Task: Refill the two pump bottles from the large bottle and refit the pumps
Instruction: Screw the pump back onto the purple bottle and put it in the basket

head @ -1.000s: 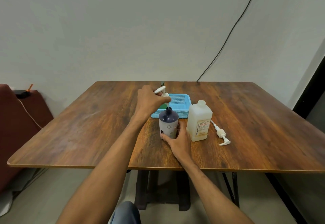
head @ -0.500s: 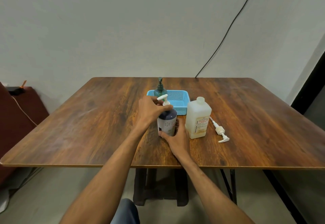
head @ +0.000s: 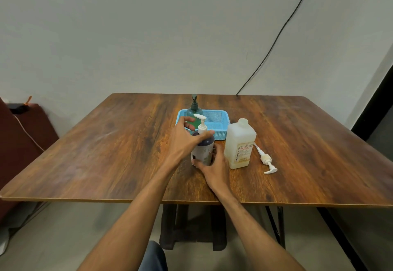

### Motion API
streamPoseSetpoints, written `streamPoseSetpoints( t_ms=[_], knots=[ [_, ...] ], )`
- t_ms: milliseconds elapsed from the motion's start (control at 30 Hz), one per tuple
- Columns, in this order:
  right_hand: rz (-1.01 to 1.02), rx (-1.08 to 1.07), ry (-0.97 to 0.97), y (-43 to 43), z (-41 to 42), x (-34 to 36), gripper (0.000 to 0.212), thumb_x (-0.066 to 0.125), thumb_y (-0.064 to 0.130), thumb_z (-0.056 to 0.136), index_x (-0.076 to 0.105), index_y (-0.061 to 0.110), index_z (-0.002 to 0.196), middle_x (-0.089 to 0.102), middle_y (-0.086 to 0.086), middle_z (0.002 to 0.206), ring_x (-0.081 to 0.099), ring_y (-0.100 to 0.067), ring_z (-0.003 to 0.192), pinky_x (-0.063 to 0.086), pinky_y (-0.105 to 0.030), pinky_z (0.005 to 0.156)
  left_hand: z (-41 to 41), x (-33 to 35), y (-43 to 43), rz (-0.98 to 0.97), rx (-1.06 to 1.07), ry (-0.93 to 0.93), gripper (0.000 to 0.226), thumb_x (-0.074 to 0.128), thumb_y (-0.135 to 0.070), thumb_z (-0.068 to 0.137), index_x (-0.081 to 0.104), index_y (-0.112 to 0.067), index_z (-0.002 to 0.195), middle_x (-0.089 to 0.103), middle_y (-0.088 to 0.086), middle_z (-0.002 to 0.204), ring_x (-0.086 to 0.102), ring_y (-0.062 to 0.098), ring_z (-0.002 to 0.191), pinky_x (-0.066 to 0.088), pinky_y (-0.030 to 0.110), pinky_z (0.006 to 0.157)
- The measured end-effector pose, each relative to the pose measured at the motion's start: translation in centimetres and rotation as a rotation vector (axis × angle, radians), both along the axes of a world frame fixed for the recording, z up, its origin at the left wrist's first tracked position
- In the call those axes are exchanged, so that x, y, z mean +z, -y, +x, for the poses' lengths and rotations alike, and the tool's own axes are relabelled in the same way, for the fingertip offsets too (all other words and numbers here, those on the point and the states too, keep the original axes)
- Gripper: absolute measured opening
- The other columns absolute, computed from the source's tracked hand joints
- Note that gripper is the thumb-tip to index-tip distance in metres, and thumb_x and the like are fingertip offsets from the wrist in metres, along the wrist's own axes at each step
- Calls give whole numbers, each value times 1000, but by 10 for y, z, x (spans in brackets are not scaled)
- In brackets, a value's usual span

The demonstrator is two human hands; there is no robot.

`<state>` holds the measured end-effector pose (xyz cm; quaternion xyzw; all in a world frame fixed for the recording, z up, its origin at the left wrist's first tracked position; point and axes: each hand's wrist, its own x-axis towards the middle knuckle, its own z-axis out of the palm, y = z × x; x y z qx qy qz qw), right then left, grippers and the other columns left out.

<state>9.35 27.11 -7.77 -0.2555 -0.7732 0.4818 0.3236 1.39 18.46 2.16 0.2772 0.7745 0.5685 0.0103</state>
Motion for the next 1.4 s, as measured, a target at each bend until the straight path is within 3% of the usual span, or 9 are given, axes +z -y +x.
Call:
streamPoseSetpoints(
  t_ms=[167,333,500,667,800,867,1100,1300,1400],
  knots=[
    [5,2,-18,-1,0,-1,74,87,42,72,43,40,130,59,11,132,55,-9,122,54,-41,100,5,-6,-6,91,49,-92,42,86,-35,76,63,-7,98,63,-3,87,55,4,71,46,11,59],
    [14,6,-32,-1,0,-2,77,88,41,72,43,36,134,57,15,132,53,-7,124,53,-41,101,0,-11,0,35,-14,-211,21,73,-25,91,70,-10,106,68,-3,100,58,-1,81,44,5,68],
    [6,10,-17,-1,-1,-2,79,87,41,73,42,35,137,56,10,139,53,-12,128,51,-42,105,3,-10,1,70,-95,-108,43,68,-30,94,55,-19,134,60,-7,112,57,2,96,45,1,75],
    [4,3,-30,0,1,-1,78,88,40,72,42,37,135,56,11,137,54,-11,126,53,-40,103,7,-10,-9,190,30,-105,34,83,-23,81,65,-9,107,66,-5,100,60,5,86,48,8,67],
    [0,12,-39,0,0,0,80,88,40,73,43,32,138,55,9,140,52,-12,130,52,-45,104,1,-16,-5,96,-69,-123,29,67,-23,95,67,-12,122,68,-1,112,64,10,106,57,21,83],
    [-2,22,-37,0,0,-1,80,87,40,73,43,32,139,55,9,139,52,-12,130,51,-46,104,1,-17,-1,130,-118,-73,33,64,-24,98,64,-14,130,66,-5,117,63,9,111,56,15,82],
    [-6,17,-35,0,1,0,78,88,39,73,42,36,137,57,11,136,54,-10,126,54,-44,101,7,-17,-7,216,6,-90,29,78,-22,86,66,-11,110,68,-3,109,62,6,101,54,21,82],
    [-18,25,-38,1,0,-1,80,87,38,74,42,31,140,55,8,140,52,-13,130,52,-47,104,1,-25,-1,127,-64,-85,36,65,-24,96,62,-13,131,64,3,129,59,9,113,54,23,92],
    [-28,34,-37,0,1,0,79,87,35,75,43,32,140,56,9,139,53,-12,129,51,-45,105,5,-25,-4,163,-66,-79,42,74,-29,90,60,-17,127,63,-1,127,60,7,113,54,20,89]
  ],
)
